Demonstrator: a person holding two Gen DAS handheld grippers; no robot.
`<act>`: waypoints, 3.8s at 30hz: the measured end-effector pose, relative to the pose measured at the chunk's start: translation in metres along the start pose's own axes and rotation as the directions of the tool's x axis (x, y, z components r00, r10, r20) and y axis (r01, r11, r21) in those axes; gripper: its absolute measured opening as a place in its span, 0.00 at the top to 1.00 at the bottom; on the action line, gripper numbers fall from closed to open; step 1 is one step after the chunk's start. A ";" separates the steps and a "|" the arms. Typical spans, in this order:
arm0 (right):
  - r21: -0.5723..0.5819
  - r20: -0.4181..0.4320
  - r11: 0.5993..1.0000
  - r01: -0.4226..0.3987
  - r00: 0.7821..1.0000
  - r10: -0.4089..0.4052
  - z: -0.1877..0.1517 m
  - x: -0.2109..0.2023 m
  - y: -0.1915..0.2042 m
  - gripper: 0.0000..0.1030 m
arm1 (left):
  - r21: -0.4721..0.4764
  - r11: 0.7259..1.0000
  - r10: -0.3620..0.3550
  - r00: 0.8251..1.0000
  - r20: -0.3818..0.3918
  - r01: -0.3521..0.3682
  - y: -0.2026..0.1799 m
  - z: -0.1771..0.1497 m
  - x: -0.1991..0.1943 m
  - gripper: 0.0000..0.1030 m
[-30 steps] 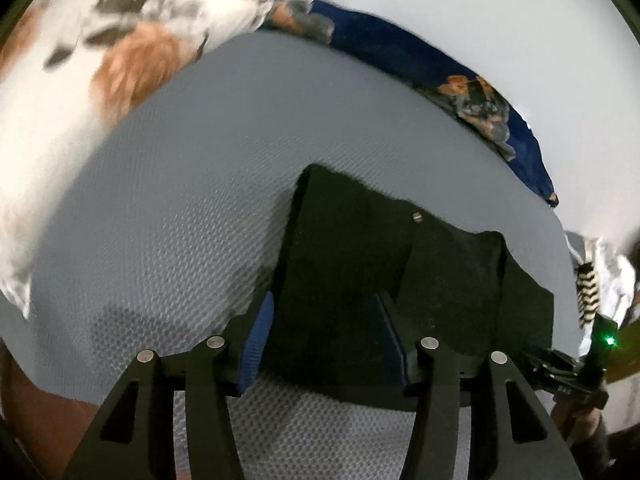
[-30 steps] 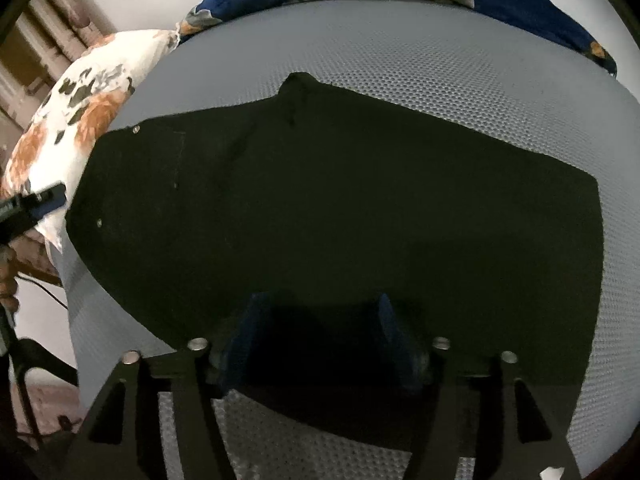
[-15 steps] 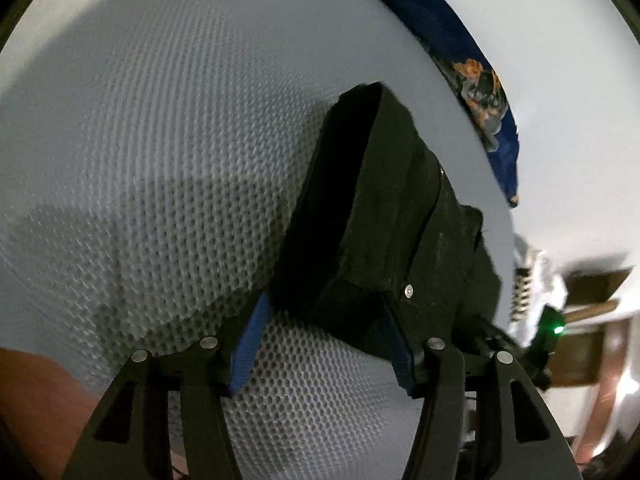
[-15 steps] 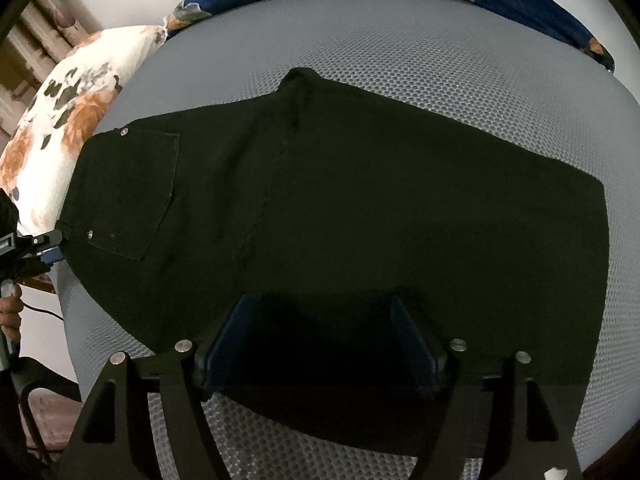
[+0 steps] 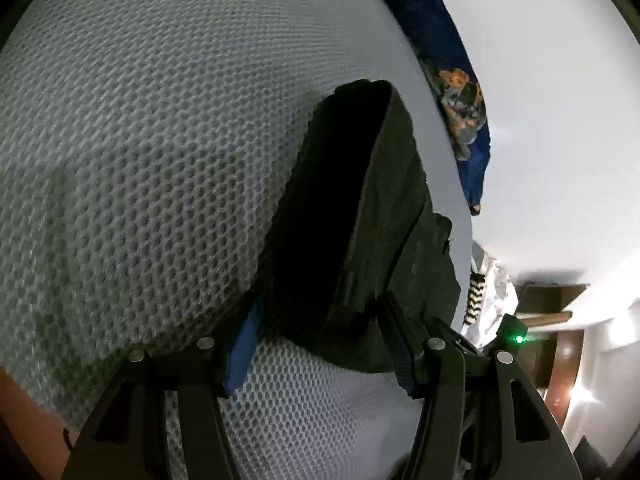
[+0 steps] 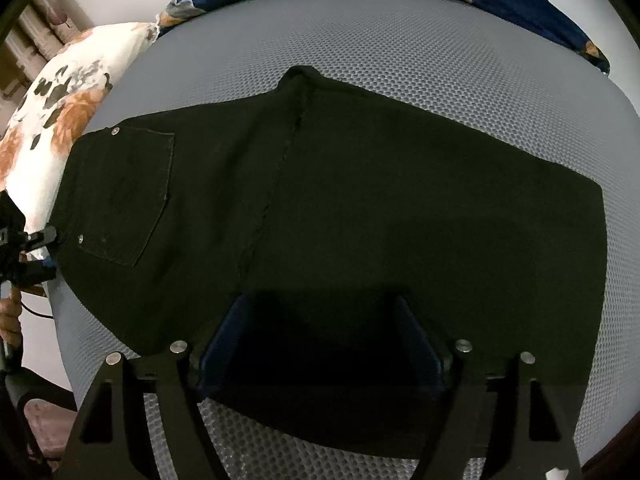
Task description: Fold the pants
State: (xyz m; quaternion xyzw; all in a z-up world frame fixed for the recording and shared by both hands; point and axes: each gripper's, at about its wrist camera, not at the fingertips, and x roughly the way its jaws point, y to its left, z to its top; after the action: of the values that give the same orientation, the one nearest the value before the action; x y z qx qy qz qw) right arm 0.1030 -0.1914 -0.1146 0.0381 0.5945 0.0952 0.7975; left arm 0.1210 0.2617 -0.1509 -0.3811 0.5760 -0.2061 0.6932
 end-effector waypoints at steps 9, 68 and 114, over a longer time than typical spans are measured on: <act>0.022 0.003 1.000 -0.008 1.000 0.008 0.002 0.000 -0.003 0.26 | 0.120 0.992 -0.026 0.999 -0.041 0.031 -0.014 0.023 0.018 0.44; 0.241 0.245 0.970 -0.030 0.969 -0.031 -0.019 -0.092 -0.139 0.27 | 0.476 0.879 -0.024 0.999 -0.023 0.032 -0.296 -0.055 0.151 0.80; 0.259 0.236 0.903 -0.342 0.929 0.284 -0.018 -0.042 -0.195 0.27 | 0.617 0.744 0.183 0.967 0.178 -0.255 -0.270 -0.089 0.209 0.29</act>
State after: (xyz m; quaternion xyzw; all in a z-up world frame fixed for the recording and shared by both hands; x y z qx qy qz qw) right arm 0.0955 -0.3919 -0.1144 0.2613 0.5078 0.1286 0.8107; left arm 0.1298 -0.0843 -0.0825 -0.0645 0.4755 -0.2851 0.8297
